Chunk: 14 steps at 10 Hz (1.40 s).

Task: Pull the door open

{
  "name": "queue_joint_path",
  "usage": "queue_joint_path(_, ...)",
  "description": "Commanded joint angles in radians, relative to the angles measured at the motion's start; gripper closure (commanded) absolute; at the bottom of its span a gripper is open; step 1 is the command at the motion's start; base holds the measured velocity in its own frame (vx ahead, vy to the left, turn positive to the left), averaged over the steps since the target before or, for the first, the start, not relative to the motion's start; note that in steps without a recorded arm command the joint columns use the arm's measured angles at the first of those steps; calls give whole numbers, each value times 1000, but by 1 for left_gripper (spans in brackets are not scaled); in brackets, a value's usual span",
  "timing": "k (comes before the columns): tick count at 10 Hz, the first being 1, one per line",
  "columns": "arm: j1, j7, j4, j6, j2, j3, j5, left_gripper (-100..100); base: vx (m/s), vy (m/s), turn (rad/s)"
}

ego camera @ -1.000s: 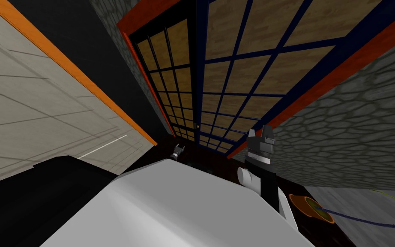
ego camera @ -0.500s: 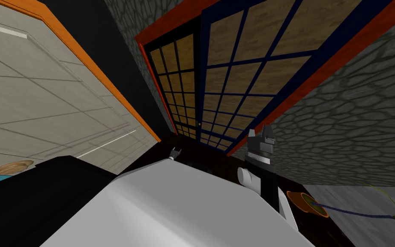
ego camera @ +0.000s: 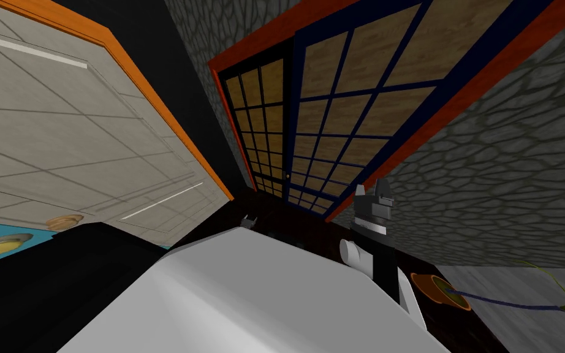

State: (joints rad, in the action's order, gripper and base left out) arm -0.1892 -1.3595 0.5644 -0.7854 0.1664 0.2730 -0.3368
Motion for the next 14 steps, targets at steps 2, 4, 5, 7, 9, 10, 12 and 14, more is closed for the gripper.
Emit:
queue_joint_path(2,24,-14,-32,-4,-20,12,-7,-100,90,48,24)
queue_joint_path(4,50,-22,-44,-10,-39,15,-10,-100,131,60,-11)
queue_joint_path(5,50,-22,-38,-10,-39,15,-10,-100,98,20,-6)
queue_joint_path(7,78,-28,-50,-16,-57,15,-13,-100,75,5,-9)
queue_joint_path(9,99,-31,-51,-21,-71,14,-15,-100,150,20,-23)
queue_joint_path(10,114,-34,-52,-24,-81,13,-16,-100,196,21,-38)
queue_joint_path(12,138,-36,-48,-29,-95,10,-18,-100,182,18,-29)
queue_joint_path(14,158,-38,-45,-33,-107,8,-19,-100,169,11,-29)
